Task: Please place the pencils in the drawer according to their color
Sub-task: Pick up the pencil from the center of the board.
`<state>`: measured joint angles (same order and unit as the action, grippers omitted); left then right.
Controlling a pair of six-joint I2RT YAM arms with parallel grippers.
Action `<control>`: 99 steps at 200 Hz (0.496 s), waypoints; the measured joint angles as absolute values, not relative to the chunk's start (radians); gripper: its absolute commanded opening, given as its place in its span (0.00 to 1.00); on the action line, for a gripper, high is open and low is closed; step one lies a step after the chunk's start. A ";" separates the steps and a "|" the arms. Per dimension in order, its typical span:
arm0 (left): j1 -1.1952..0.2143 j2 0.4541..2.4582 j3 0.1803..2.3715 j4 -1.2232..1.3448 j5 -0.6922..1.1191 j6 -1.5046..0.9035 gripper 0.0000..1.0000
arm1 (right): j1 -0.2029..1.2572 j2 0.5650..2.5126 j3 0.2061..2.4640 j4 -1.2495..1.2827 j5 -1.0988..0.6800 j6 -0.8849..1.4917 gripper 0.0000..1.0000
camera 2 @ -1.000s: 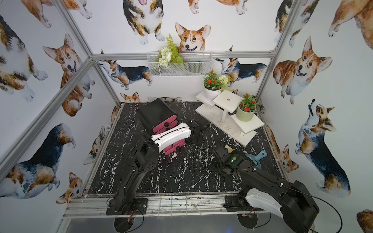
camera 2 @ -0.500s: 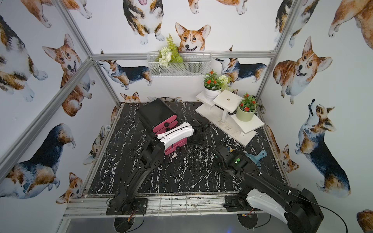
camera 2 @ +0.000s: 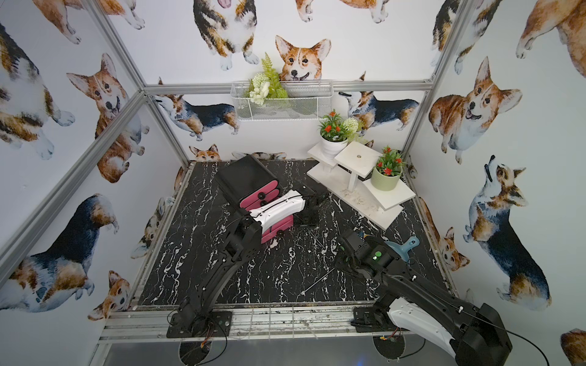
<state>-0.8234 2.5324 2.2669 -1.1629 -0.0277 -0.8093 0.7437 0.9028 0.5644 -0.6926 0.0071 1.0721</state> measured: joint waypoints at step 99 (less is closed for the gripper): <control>-0.804 2.576 2.348 -1.226 0.002 -0.700 0.00 | 0.744 0.914 0.591 -0.705 0.029 1.075 0.39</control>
<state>-0.8036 2.5759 2.3478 -1.2263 0.0025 -0.6998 0.7437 0.9138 0.5915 -0.7052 0.0288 1.0748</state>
